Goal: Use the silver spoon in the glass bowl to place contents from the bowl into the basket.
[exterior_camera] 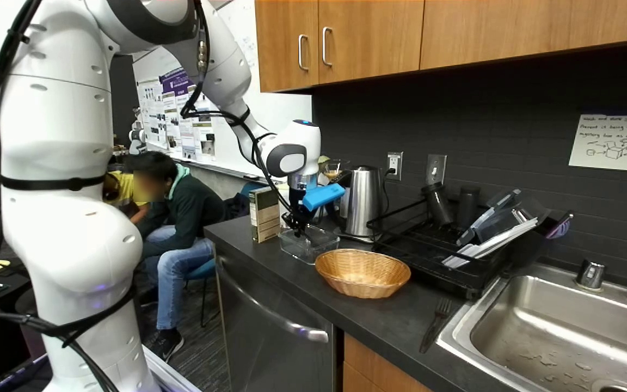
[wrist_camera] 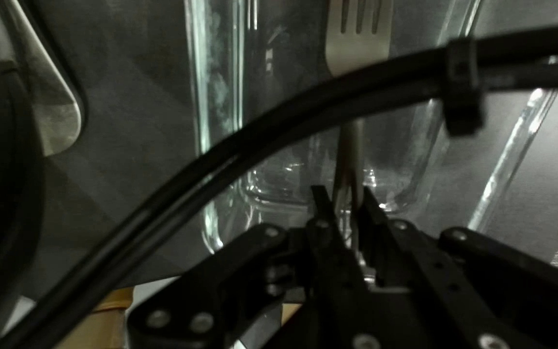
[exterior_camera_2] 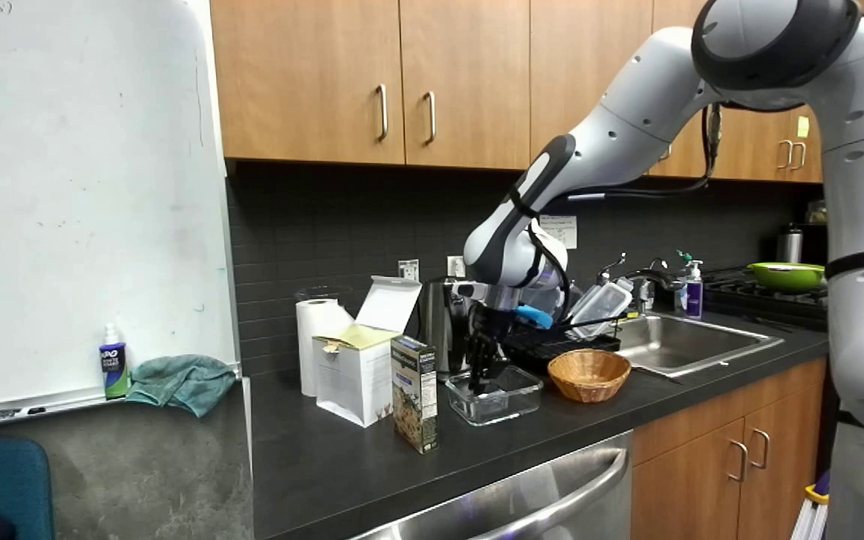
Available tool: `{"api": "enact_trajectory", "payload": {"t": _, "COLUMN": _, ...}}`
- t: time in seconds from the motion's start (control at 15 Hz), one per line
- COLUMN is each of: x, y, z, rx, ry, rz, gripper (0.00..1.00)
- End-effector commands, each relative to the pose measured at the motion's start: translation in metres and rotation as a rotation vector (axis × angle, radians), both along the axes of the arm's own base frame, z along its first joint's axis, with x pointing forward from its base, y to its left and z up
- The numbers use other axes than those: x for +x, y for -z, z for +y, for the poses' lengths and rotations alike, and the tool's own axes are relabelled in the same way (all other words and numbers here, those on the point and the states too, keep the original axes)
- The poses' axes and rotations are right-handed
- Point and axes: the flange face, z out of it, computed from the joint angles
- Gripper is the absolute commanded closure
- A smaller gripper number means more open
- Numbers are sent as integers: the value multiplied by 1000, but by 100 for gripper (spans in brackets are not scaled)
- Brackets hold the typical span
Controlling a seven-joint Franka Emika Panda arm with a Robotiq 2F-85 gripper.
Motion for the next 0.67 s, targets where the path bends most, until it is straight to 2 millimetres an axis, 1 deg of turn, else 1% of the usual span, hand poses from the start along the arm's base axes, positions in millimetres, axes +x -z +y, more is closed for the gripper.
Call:
{"api": "enact_trajectory", "payload": {"t": 0.0, "x": -1, "y": -18, "z": 0, "rx": -12, "ry": 14, "rz": 2, "gripper": 96}}
{"api": "enact_trajectory", "payload": {"t": 0.6, "x": 3, "y": -41, "z": 5, "rx": -18, "ry": 23, "rz": 15, "gripper": 96}}
